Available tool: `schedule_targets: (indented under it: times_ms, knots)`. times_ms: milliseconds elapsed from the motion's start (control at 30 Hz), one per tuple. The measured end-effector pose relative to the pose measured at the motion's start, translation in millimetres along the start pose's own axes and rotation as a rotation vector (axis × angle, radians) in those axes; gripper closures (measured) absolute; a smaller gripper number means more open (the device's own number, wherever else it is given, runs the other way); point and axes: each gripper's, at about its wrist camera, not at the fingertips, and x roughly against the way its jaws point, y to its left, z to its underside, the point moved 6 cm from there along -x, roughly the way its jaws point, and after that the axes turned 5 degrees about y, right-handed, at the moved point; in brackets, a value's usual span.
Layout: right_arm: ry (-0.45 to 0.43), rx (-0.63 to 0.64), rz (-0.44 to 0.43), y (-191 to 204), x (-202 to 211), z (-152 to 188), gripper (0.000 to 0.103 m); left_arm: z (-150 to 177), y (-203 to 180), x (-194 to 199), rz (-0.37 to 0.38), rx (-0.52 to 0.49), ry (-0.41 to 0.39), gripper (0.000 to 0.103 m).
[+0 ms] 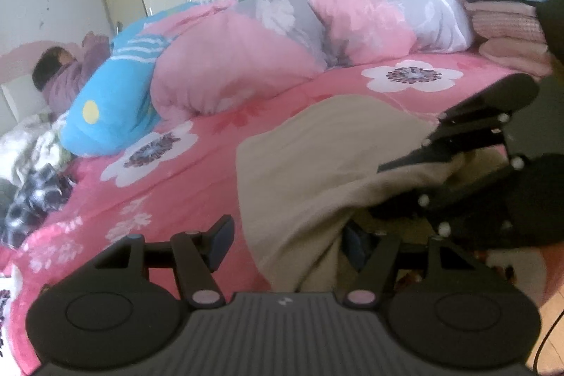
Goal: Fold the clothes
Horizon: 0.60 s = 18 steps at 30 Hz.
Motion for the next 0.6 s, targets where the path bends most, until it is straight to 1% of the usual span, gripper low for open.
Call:
schedule_targets:
  times_ms: [100, 233, 433, 467, 600]
  knots:
    - [-0.002, -0.025, -0.009, -2, 0, 1, 0.080, 4, 7, 11, 0.019, 0.015, -0.012, 0.037]
    - [-0.012, -0.037, -0.012, -1, 4, 1, 0.080, 8, 15, 7, 0.004, 0.034, 0.010, 0.037]
    - [-0.037, -0.054, -0.016, 0, 12, -1, 0.080, 11, 31, -7, 0.002, 0.144, 0.040, 0.036]
    - [-0.041, -0.057, -0.017, 1, 13, -1, 0.079, 11, 31, -8, -0.004, 0.146, 0.035, 0.036]
    - [-0.055, -0.069, -0.027, 2, 18, -3, 0.077, 16, 23, -8, -0.036, 0.097, 0.016, 0.036]
